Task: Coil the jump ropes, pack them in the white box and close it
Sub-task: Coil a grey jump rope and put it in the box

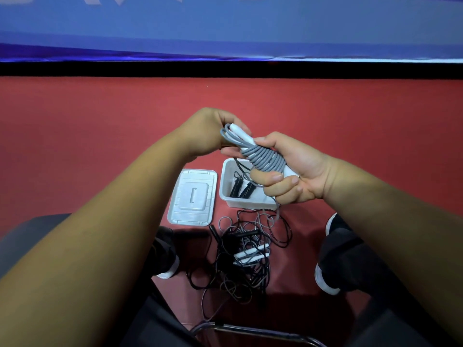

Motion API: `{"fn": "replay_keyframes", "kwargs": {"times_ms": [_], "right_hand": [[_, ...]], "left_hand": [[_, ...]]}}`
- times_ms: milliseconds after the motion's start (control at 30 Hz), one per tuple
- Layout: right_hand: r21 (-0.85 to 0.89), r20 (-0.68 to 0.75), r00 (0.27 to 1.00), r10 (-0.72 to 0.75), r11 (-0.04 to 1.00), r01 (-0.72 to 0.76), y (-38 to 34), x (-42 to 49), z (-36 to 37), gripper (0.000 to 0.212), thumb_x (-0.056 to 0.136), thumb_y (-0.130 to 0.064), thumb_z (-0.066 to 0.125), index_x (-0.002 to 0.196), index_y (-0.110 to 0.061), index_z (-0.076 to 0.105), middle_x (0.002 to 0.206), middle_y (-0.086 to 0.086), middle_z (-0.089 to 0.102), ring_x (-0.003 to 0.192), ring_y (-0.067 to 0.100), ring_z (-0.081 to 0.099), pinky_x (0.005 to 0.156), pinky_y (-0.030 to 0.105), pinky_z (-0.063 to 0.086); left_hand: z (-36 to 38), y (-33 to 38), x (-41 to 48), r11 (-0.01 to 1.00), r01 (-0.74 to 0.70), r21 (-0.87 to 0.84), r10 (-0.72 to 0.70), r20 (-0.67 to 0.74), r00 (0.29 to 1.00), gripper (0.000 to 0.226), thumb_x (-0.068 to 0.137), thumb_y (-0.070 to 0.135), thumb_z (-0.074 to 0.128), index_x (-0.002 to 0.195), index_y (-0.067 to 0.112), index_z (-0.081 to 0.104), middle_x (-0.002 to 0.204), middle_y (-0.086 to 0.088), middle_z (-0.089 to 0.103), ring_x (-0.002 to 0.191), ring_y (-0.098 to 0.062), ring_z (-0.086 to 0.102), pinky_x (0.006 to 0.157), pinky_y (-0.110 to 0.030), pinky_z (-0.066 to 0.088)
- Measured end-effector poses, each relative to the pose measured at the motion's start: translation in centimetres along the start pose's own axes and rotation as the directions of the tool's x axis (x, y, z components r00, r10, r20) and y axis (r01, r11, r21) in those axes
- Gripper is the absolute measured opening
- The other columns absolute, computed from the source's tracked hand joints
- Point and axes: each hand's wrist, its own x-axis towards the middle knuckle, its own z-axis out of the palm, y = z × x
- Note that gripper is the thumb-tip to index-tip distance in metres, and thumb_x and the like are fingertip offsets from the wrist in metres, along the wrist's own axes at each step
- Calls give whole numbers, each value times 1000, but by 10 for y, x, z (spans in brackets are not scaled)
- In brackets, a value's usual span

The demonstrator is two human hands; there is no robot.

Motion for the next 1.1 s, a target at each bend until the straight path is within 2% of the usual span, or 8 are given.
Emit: {"fn": "replay_keyframes", "kwargs": {"times_ms": [200, 333, 467, 600, 700, 833, 1000, 1100], "right_hand": [[-26, -26, 1000, 14, 1000, -14, 3, 0, -1, 32, 99, -51, 48, 110, -27, 66, 61, -1, 35, 40, 8, 16, 41, 14, 15], [-70, -30, 999, 40, 997, -42, 5, 3, -6, 34, 96, -52, 53, 112, -23, 46, 63, 1, 37, 38, 7, 22, 40, 14, 17], [-109, -33, 998, 60, 992, -63, 5, 3, -6, 32, 101, -51, 48, 109, -21, 56, 63, 1, 39, 37, 7, 27, 40, 14, 17], [-234, 18, 984, 175, 958, -166, 9, 4, -13, 43, 101, -54, 54, 128, -21, 48, 73, 1, 45, 43, 6, 35, 42, 20, 19], [-300, -49, 975, 215, 928, -219, 12, 7, -13, 45, 99, -53, 57, 125, -17, 49, 76, 1, 45, 44, 6, 31, 44, 22, 14], [-229, -196, 956, 219, 937, -262, 14, 13, -7, 31, 98, -47, 51, 110, -18, 52, 70, -2, 42, 38, 4, 23, 42, 16, 9], [-176, -290, 949, 123, 968, -180, 12, 15, -3, 22, 98, -42, 48, 95, -21, 55, 70, -2, 42, 40, 5, 18, 41, 14, 8], [-170, -329, 942, 65, 977, -127, 11, 18, -2, 22, 99, -41, 49, 98, -19, 54, 74, -2, 46, 41, 5, 21, 39, 14, 8]], "left_hand": [[-4, 3, 4, 999, -33, -36, 34, 31, 999, 26, 88, -8, 68, 100, 10, 81, 83, 3, 79, 74, -6, 67, 70, -20, 53], [-6, 8, 4, 996, -44, -77, 48, 48, 998, 18, 88, -3, 75, 100, 9, 81, 86, -1, 80, 77, -8, 70, 74, -23, 56], [-10, 12, 2, 997, -51, -55, 55, 79, 995, 23, 86, -2, 76, 104, 12, 81, 93, -4, 81, 83, -10, 73, 81, -25, 59], [-17, 16, 0, 996, -68, 62, 56, 179, 982, 20, 84, 2, 82, 97, 17, 83, 90, -2, 81, 86, -10, 73, 89, -25, 57], [-14, 20, -3, 979, -99, 179, 58, 219, 974, 18, 83, 4, 82, 92, 21, 83, 84, 4, 80, 80, -7, 72, 83, -22, 56], [-12, 25, -6, 947, -120, 299, 66, 184, 981, 17, 82, 8, 83, 89, 24, 82, 76, 12, 76, 69, 1, 64, 70, -16, 49], [-21, 22, -4, 949, -80, 305, 46, 117, 992, 14, 82, 13, 85, 87, 26, 82, 69, 13, 73, 63, 2, 60, 67, -17, 47], [-24, 23, -4, 946, -85, 313, 56, 101, 993, 12, 83, 16, 83, 86, 27, 81, 74, 9, 74, 66, -3, 64, 69, -21, 50]]}}
